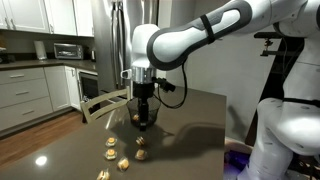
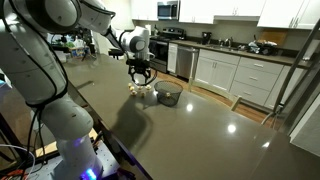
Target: Put the left most candy in the black bowl
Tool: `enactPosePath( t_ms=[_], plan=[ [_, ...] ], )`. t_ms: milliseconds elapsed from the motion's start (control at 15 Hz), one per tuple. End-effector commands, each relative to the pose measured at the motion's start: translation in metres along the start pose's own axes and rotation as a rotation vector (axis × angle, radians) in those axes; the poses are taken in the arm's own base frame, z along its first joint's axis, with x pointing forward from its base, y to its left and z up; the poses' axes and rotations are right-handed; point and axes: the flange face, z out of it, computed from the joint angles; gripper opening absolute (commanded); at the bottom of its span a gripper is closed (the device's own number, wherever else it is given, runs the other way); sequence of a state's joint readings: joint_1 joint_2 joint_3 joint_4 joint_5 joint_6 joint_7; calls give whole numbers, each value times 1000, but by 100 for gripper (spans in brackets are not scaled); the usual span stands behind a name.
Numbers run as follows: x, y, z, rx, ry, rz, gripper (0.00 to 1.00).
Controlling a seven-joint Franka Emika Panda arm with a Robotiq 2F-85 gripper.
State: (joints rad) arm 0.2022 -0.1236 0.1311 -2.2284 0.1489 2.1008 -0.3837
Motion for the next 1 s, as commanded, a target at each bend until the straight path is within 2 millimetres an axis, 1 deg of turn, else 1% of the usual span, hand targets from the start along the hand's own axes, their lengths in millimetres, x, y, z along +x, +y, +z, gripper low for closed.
enactPosePath(
  t_ms=[0, 600, 933],
  plan=[
    [-3, 4, 6, -39, 33, -32, 100],
    [-12, 17, 38, -91, -30, -55, 100],
    [-5, 18, 47, -84, -19, -63, 100]
  ],
)
